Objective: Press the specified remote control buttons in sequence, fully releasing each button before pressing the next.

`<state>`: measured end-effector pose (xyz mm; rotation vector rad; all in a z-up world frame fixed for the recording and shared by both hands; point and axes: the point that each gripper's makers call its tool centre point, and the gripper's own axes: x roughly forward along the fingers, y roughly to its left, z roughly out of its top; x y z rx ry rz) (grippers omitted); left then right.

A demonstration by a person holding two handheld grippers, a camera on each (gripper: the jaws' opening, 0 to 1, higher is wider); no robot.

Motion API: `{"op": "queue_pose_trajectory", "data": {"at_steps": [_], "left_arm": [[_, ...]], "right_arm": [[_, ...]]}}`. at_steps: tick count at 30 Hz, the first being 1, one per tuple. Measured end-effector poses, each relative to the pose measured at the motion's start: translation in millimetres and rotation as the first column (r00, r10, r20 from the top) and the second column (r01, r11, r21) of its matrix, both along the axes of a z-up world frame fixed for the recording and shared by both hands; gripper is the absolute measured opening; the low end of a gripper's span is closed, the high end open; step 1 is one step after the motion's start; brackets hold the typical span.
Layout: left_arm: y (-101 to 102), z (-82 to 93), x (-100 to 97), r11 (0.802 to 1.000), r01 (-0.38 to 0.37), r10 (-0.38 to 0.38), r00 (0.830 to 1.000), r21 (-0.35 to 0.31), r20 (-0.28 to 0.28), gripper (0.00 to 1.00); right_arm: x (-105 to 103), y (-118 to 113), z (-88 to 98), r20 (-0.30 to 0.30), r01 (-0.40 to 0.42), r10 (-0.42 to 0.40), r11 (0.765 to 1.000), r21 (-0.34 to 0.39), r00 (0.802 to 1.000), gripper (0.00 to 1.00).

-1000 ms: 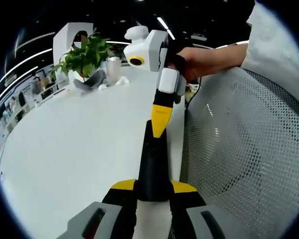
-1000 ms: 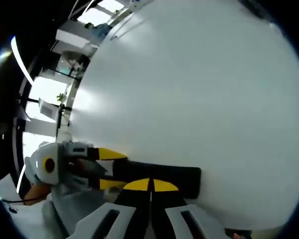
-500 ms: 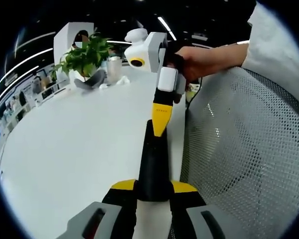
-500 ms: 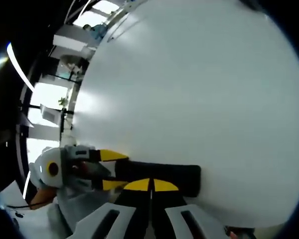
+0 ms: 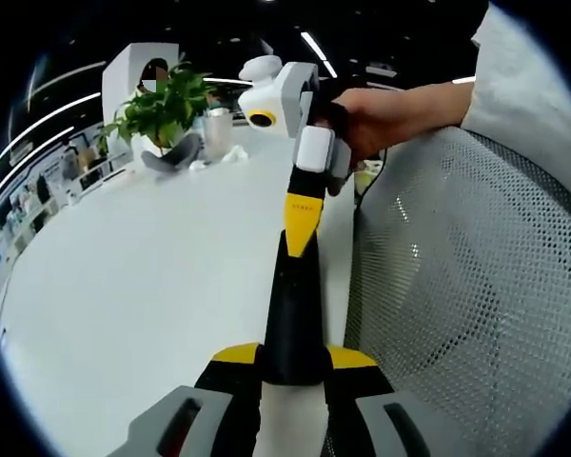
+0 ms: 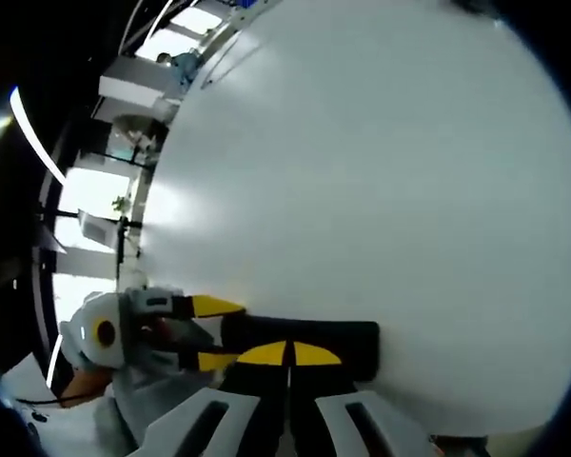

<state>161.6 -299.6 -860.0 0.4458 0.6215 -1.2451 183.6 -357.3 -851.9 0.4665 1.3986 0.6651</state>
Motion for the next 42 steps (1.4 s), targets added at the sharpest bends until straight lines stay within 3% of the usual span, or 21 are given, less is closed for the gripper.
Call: {"op": "queue_pose_trajectory", "data": {"at_steps": [6,8,11,20,26,42], "left_arm": [[0,-0.4,0.1,1.000,-0.001,0.001,1.000,-0.001,-0.001,0.24],[0,-0.5,0.0,1.000,-0.002,0.002,1.000,-0.002,-0.002,0.24],[0,-0.4,-0.2,1.000,-0.002,0.002,1.000,-0.001,-0.002,0.24],[1,-0.6,0.5,1.000,-0.008,0.008,1.000,-0.006,-0.012,0.24],[0,-1.3,0.2,1.000,-0.003,0.003,1.000,0.000,-0.005,0.24],[0,-1.1,0.3,1.000,0.001,-0.001,1.000,-0.002,-0.002,0.24]], "right_arm": [[-6,8,2.9,-0.006,-0.038,0.038,0.999,0.021,0.999,0.00],[-6,6,-1.1,0.013,-0.055,0.056,0.998,-0.018,0.998,0.00],[-8,7,0.5,0.027,-0.072,0.072,0.997,-0.017,0.997,0.00],[-4,2,-1.1,-0.018,-0.005,0.005,1.000,0.018,1.000,0.00],[-4,4,-1.2,0.035,-0.046,0.047,0.999,-0.024,0.998,0.00],[0,-7,-0.4,-0.007,0.024,-0.024,1.000,-0.011,1.000,0.00]]}}
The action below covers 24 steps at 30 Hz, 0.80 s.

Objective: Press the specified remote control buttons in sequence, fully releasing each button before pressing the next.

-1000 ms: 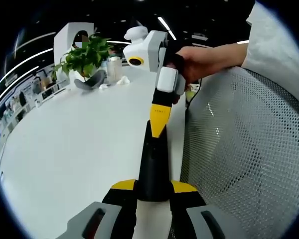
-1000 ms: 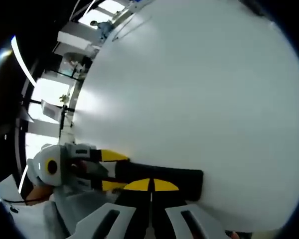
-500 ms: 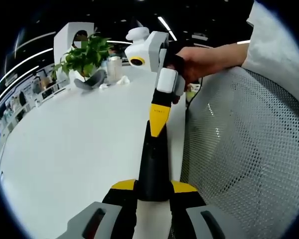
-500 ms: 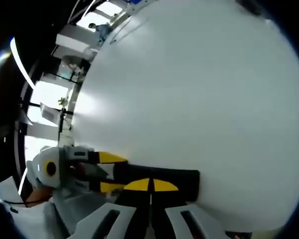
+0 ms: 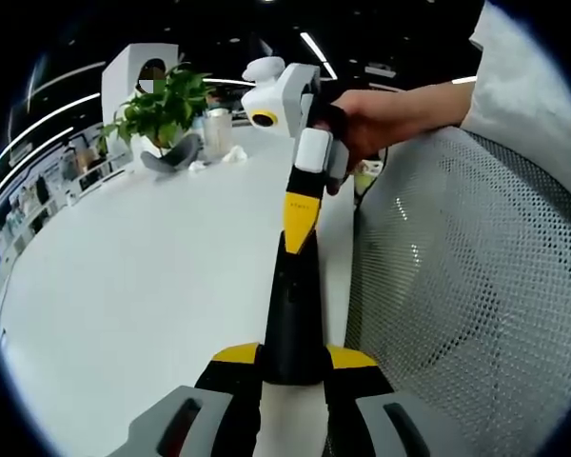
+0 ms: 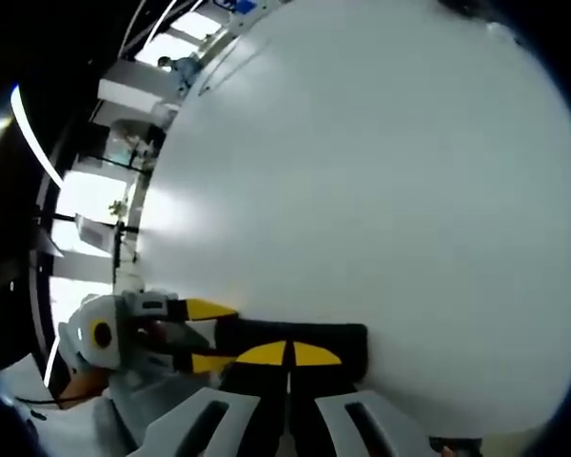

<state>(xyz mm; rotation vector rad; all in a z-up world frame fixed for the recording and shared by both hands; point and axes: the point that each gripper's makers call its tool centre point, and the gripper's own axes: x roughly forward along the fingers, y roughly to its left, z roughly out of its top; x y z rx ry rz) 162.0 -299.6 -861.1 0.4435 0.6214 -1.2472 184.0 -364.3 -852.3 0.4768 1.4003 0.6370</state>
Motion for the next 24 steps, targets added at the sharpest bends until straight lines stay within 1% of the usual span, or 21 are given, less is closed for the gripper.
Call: {"op": "queue_pose_trajectory", "data": {"at_steps": [3,7,10,11,14,20,24], "left_arm": [[0,0.4,0.0,1.000,0.000,0.000,1.000,0.000,0.000,0.24],[0,0.3,0.2,1.000,0.000,0.000,1.000,0.000,0.001,0.24],[0,0.2,0.4,1.000,0.001,-0.001,1.000,0.000,0.001,0.24],[0,0.3,0.3,1.000,0.000,0.000,1.000,0.000,0.001,0.24],[0,0.8,0.2,1.000,0.000,0.000,1.000,-0.001,0.001,0.24],[0,0.7,0.5,1.000,0.000,0.000,1.000,-0.003,0.000,0.24],[0,0.4,0.6,1.000,0.001,-0.001,1.000,-0.004,0.001,0.24]], "right_arm": [[0,-2,-0.9,-0.023,0.019,-0.019,1.000,0.005,1.000,0.00],[-3,-2,0.7,-0.035,0.012,-0.012,1.000,0.002,0.999,0.00],[-10,-2,-0.3,-0.071,-0.007,0.007,1.000,0.000,0.997,0.00],[-10,-1,-0.4,-0.073,-0.009,0.009,1.000,-0.001,0.997,0.00],[-10,-2,-0.3,-0.067,-0.008,0.008,1.000,-0.002,0.998,0.00],[-11,-3,-0.8,-0.070,0.003,-0.001,1.000,0.018,0.998,0.00],[-13,-2,-1.3,-0.041,-0.021,0.021,1.000,0.015,0.999,0.00]]}}
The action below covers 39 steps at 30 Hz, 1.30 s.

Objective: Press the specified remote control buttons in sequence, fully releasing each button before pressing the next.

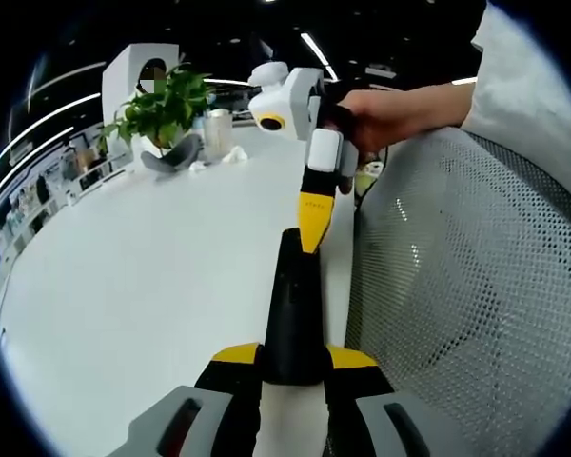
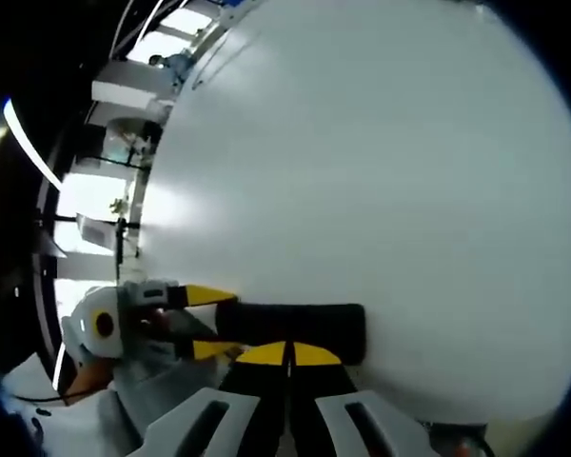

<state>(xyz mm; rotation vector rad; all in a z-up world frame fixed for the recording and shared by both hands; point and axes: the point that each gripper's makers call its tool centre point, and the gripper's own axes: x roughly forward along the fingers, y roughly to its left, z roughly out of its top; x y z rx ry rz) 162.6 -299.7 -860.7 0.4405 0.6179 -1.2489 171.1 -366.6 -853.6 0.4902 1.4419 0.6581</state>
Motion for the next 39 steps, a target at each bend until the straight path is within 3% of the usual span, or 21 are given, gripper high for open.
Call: {"op": "queue_pose_trajectory", "data": {"at_steps": [4,12,19,28,35,39], "left_arm": [[0,-0.1,0.0,1.000,0.003,-0.003,1.000,-0.004,0.001,0.24],[-1,0.2,0.7,1.000,0.002,-0.002,1.000,-0.008,0.001,0.24],[-1,0.2,1.1,1.000,0.002,-0.002,1.000,-0.010,0.003,0.24],[-1,-0.1,1.5,1.000,0.001,-0.001,1.000,-0.006,0.003,0.24],[-1,-0.2,1.6,1.000,-0.004,0.004,1.000,-0.004,-0.002,0.24],[-1,-0.1,1.3,1.000,-0.002,0.002,1.000,-0.004,0.000,0.24]], "right_arm": [[-1,1,-0.9,0.049,-0.053,0.054,0.998,-0.018,0.997,0.00],[1,0,-0.5,0.044,-0.050,0.050,0.999,-0.003,0.998,0.00],[0,1,0.2,0.098,-0.104,0.109,0.993,-0.049,0.989,0.00],[1,0,0.3,0.068,-0.102,0.107,0.993,-0.065,0.992,0.00],[4,3,0.5,0.083,-0.095,0.100,0.993,-0.064,0.992,0.00],[16,-1,0.4,0.140,-0.056,0.067,0.995,-0.086,0.988,0.00]]}}
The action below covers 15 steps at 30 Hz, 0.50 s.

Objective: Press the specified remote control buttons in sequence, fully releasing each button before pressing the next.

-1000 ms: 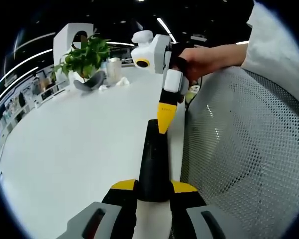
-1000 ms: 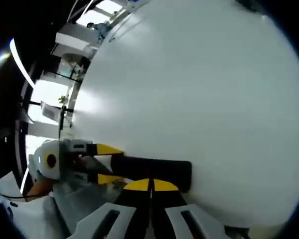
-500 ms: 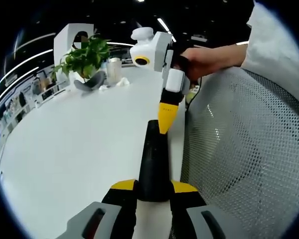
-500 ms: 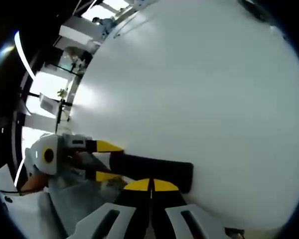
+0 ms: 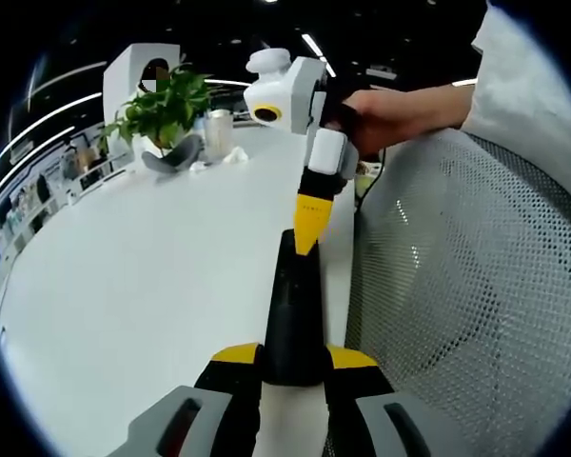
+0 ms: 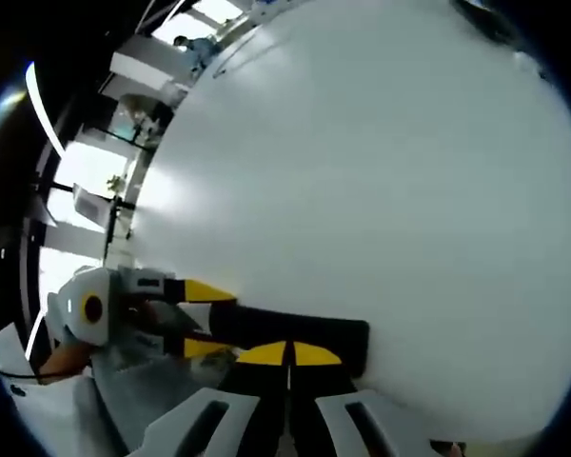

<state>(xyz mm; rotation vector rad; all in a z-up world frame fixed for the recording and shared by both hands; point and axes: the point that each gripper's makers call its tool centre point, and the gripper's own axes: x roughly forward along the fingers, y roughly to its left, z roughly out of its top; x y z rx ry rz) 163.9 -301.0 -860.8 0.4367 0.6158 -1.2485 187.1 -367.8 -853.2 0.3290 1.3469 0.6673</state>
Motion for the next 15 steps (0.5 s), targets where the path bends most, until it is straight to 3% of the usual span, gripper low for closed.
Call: {"op": "queue_pose_trajectory", "data": {"at_steps": [10,15], "left_arm": [[0.4,0.2,-0.6,1.000,0.001,-0.001,1.000,0.002,0.001,0.24],[0.6,-0.2,-1.2,1.000,0.001,-0.001,1.000,0.001,0.001,0.24]], "right_arm": [[-5.6,5.0,-0.8,0.008,-0.036,0.036,0.999,-0.007,0.999,0.00],[-5.5,3.4,-1.6,-0.001,-0.003,0.003,1.000,0.013,1.000,0.00]]}}
